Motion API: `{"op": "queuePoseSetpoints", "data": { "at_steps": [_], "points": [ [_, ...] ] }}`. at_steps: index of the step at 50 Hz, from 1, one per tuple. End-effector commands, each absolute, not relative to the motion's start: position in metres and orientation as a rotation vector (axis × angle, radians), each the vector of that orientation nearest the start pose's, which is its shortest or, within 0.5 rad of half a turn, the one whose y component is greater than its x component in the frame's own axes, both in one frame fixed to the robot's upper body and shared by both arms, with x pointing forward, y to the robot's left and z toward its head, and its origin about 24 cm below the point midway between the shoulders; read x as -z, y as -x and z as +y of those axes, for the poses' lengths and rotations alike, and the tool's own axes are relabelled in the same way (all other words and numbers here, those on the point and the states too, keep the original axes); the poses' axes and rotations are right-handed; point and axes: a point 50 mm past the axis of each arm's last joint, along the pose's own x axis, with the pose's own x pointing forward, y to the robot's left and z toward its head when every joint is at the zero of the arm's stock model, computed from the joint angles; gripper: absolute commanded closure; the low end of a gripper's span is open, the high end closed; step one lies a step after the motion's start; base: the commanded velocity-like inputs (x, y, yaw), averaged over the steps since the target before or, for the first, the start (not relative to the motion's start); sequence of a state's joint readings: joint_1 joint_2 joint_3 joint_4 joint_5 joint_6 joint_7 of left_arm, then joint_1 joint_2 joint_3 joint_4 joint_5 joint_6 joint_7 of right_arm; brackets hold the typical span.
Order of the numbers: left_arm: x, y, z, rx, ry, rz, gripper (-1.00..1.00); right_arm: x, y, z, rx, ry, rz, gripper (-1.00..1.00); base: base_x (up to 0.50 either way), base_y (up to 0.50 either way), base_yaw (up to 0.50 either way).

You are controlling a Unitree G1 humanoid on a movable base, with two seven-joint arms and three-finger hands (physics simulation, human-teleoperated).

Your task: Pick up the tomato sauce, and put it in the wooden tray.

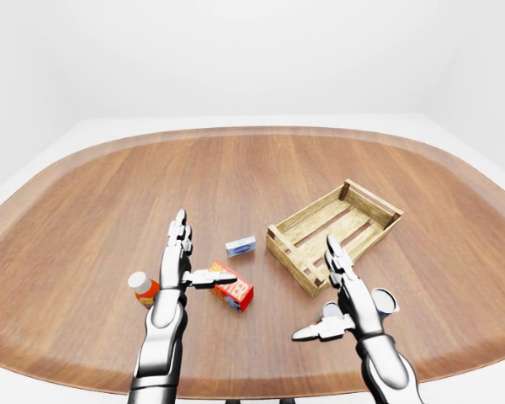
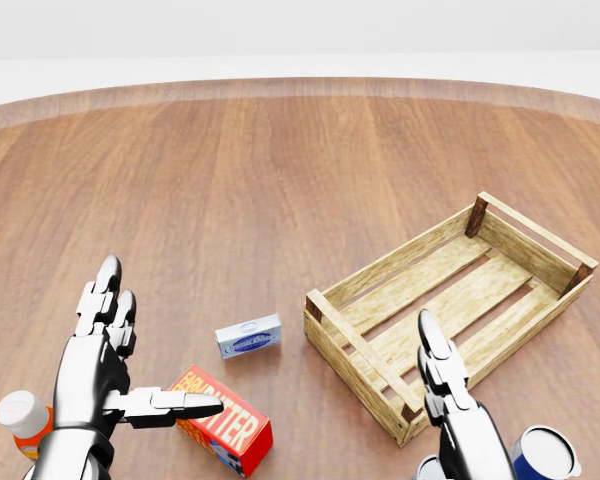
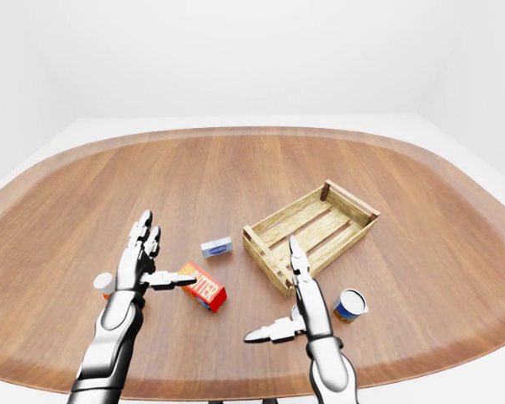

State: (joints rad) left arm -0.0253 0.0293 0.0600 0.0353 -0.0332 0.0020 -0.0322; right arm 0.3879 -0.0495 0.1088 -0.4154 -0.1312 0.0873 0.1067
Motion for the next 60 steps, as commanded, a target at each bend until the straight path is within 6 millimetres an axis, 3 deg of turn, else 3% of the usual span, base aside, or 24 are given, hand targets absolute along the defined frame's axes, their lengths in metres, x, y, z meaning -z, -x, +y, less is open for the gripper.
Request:
{"op": "queuePoseSetpoints", "data": {
  "at_steps": [1, 27, 47, 60],
  "points": [
    [-0.039, -0.258, 0.166, -0.022, 0.005, 0.012, -1.00, -0.039, -0.166, -0.152, -0.106, 0.168, 0.124, -1.00, 0.00, 0.00, 0.00],
    [-0.036, -0.258, 0.166, -0.024, -0.003, 0.013, -1.00, -0.016, -0.154, -0.170, -0.083, 0.201, 0.188, -1.00, 0.00, 0.00, 0.00],
    [-0.035, -0.259, 0.164, -0.020, -0.008, 0.014, -1.00, -0.018, -0.165, -0.183, -0.053, 0.213, 0.165, -1.00, 0.00, 0.00, 0.00],
    [-0.037, -0.258, 0.164, -0.020, -0.009, 0.014, -1.00, -0.001, -0.166, -0.191, -0.029, 0.223, 0.205, -1.00, 0.00, 0.00, 0.00]
  ]
}}
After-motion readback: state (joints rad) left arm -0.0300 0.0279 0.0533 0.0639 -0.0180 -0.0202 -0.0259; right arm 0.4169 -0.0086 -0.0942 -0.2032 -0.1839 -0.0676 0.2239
